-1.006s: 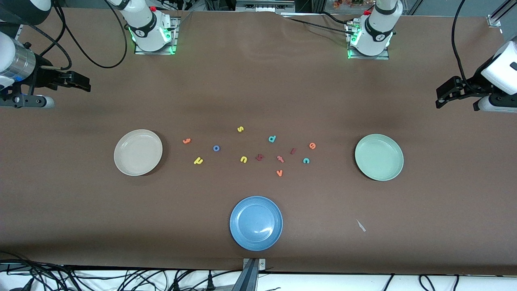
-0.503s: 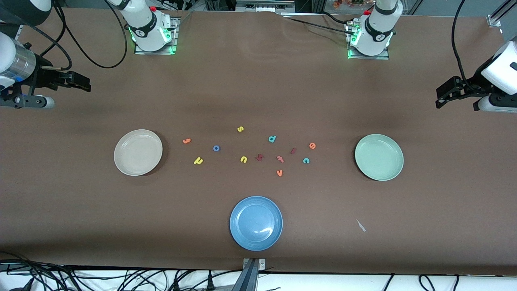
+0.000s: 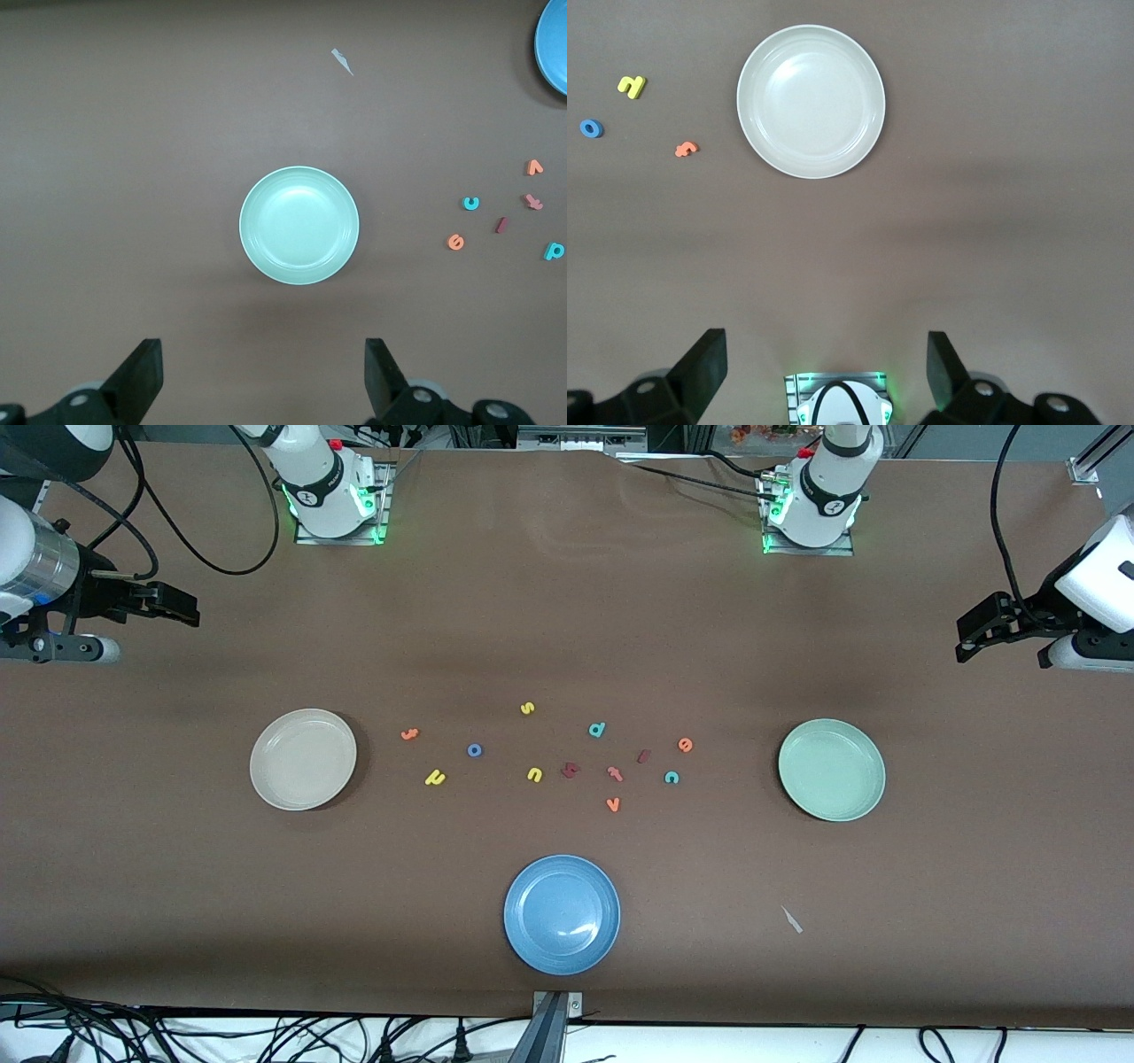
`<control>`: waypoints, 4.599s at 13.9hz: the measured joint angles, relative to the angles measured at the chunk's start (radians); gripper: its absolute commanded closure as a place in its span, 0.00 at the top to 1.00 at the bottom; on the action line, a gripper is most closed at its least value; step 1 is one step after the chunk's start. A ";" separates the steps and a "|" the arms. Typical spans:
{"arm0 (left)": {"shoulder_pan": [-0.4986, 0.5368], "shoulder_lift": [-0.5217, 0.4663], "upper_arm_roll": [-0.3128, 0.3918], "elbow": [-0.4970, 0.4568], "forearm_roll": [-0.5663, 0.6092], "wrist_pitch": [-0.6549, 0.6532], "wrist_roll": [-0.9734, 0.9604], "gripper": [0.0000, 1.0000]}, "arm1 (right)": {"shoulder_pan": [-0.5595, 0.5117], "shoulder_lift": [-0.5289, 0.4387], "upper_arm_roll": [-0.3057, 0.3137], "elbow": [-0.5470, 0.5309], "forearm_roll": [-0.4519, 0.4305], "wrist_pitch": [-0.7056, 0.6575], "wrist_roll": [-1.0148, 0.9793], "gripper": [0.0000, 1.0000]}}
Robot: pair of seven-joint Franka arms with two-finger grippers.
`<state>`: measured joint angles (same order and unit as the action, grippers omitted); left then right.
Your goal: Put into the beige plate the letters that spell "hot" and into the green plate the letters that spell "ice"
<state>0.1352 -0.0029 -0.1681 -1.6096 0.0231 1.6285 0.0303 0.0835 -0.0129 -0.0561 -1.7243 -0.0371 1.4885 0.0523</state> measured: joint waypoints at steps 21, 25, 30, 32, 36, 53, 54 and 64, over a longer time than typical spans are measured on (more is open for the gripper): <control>0.000 0.000 0.000 0.000 0.000 0.000 0.000 1.00 | 0.000 0.003 0.000 0.000 0.000 -0.002 0.000 1.00; 0.000 0.000 0.000 0.000 0.000 0.000 0.000 1.00 | 0.000 0.003 0.000 0.000 0.000 -0.002 0.000 1.00; 0.000 0.000 0.000 0.000 0.000 0.000 0.000 1.00 | 0.000 0.003 0.000 0.000 0.000 -0.002 0.000 1.00; 0.000 0.000 0.000 0.000 0.000 0.000 0.000 1.00 | 0.000 0.003 0.000 0.000 0.000 -0.002 0.000 1.00; 0.001 0.000 0.000 0.000 0.000 0.000 0.000 1.00 | 0.000 0.003 0.000 0.000 0.000 -0.002 0.000 1.00; 0.018 0.001 0.000 0.000 0.000 -0.011 0.000 1.00 | 0.000 0.004 -0.001 0.000 0.000 -0.002 0.000 1.00; 0.018 0.001 0.000 0.000 0.000 -0.011 0.000 1.00 | 0.000 0.004 -0.001 0.000 0.000 -0.002 0.000 1.00; 0.019 0.001 0.000 0.000 0.000 -0.016 0.000 1.00 | 0.050 0.015 0.006 -0.001 0.025 -0.006 0.128 1.00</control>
<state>0.1547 -0.0016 -0.1681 -1.6096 0.0231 1.6123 0.0305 0.1333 0.0025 -0.0504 -1.7256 -0.0120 1.4829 0.1798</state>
